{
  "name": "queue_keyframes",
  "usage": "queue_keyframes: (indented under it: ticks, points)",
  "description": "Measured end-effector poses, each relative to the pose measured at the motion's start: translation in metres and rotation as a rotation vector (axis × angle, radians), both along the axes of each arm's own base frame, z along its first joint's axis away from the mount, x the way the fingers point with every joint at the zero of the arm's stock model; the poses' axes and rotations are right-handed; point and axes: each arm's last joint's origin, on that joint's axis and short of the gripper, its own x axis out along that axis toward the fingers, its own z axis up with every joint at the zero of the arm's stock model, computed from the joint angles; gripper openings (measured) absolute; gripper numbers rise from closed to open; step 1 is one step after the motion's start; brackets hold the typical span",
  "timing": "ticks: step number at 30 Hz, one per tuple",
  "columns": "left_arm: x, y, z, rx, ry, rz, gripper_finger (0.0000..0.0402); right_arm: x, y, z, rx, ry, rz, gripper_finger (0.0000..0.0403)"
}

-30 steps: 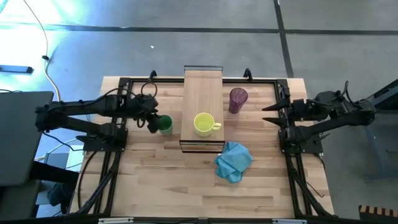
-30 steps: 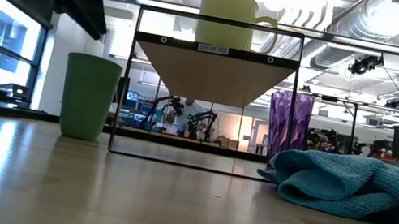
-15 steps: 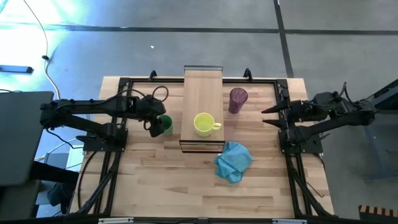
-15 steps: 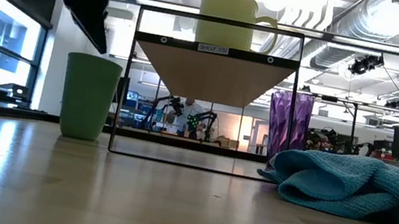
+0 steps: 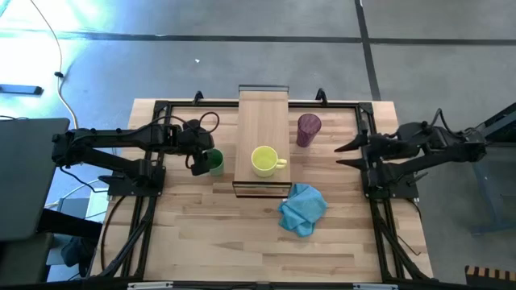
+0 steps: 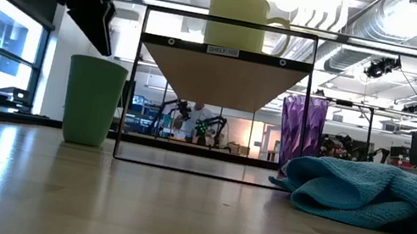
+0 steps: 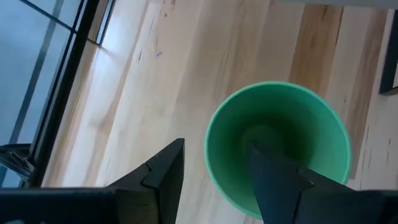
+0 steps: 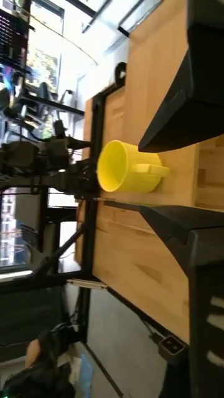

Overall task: Stack small to large cups/mugs on shelf
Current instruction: Put the green cup on the shelf

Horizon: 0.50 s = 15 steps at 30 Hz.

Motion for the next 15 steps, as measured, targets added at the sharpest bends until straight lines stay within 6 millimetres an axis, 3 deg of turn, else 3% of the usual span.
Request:
queue_keyframes:
  ticks: [15]
  points:
    - [0.017, 0.013, -0.024, -0.025, 0.105, 0.053, 0.0159, 0.014, 0.004, -0.004, -0.016, 0.037, 0.057, 0.0139]
